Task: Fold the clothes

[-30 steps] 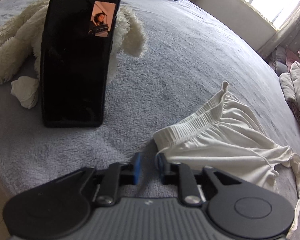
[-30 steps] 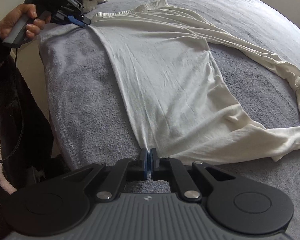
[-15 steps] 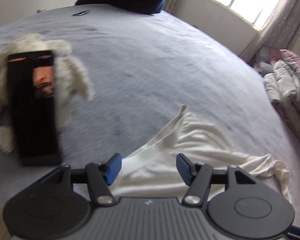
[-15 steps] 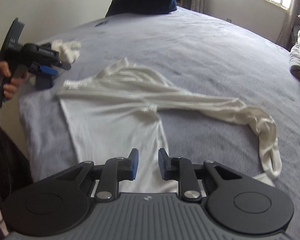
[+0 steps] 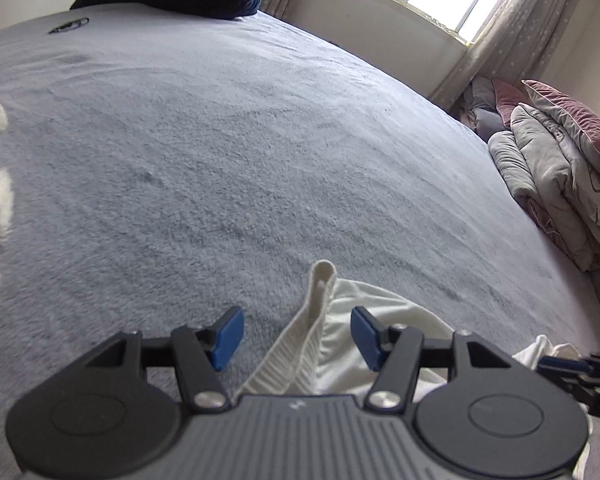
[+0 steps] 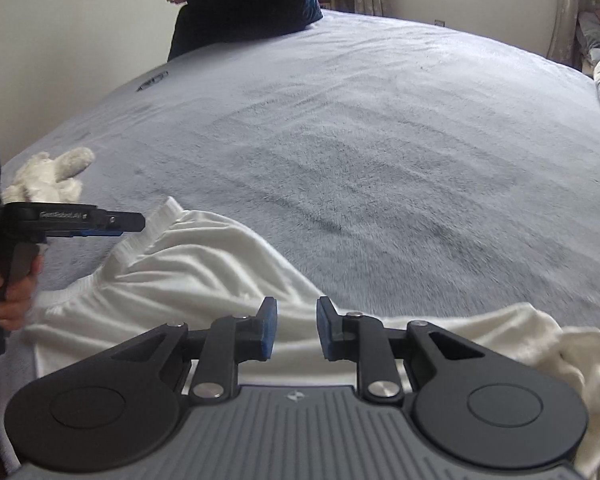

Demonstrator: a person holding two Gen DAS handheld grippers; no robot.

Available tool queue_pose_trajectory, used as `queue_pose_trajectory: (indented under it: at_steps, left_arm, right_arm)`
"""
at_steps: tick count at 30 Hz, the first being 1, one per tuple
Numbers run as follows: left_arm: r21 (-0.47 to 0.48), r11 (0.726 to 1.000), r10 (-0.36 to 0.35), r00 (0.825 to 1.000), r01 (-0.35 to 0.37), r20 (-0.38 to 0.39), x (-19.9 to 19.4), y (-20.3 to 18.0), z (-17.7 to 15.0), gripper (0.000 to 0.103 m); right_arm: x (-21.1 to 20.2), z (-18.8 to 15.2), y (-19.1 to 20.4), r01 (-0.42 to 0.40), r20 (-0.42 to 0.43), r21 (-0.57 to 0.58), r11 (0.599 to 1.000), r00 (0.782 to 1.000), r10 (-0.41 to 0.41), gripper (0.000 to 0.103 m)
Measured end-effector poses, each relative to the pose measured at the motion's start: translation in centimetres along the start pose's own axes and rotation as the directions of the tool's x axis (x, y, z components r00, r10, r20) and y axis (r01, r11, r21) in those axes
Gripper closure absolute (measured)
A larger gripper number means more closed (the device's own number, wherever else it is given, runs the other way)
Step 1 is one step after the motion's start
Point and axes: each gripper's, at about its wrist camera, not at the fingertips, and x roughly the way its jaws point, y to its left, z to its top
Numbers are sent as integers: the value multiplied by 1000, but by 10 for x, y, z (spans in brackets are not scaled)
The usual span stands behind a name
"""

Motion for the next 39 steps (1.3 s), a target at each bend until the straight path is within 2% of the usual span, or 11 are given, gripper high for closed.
queue_pose_trajectory:
  at_steps: [4,7,12,14,15,18,21,25,33,39]
  left_arm:
    - [-20,999,-35,999,35,-4,13,0,5,54]
    - [-30,999,-26,1000,26,-1,23,1,8,63]
    - [-31,999,-16,1000,17,15,34,6,11,89]
    - [-50,999,-13,1000,14,22,38,10,12,91]
    - [-72,997,-17,1000,19,20,39,12,13,92]
    - [-71,997,-12,999,15,34,36,11,14,95]
    - [-49,999,19,998,-16,59,33,9,14,96]
    - [-79,996,37,996,-31,76,34,15,17,96]
    - [-145,986,107,982,-85,157,21,34,27,96]
    - [-141,982,149,977,-127,154,28,46,26,95]
  right_arm:
    - [32,12,-4,1,-49,-28,1000,999,-2,79]
    - [48,15,-8,-6,-81,-37,999,997,3,79]
    - [61,12,-6,-32,-131,-96,995,991,20,80]
    - [62,13,-6,-38,-138,-108,993,990,23,84]
    - [62,15,-6,-39,-144,-113,993,989,22,101]
    - [61,21,-1,-10,-143,-149,989,990,-11,101]
    - [59,35,3,38,-103,-176,984,993,-57,101]
    - [65,57,10,108,-45,-214,971,992,-120,101]
    - [95,84,33,199,47,-267,943,980,-194,101]
    - [127,89,51,265,83,-276,924,964,-252,101]
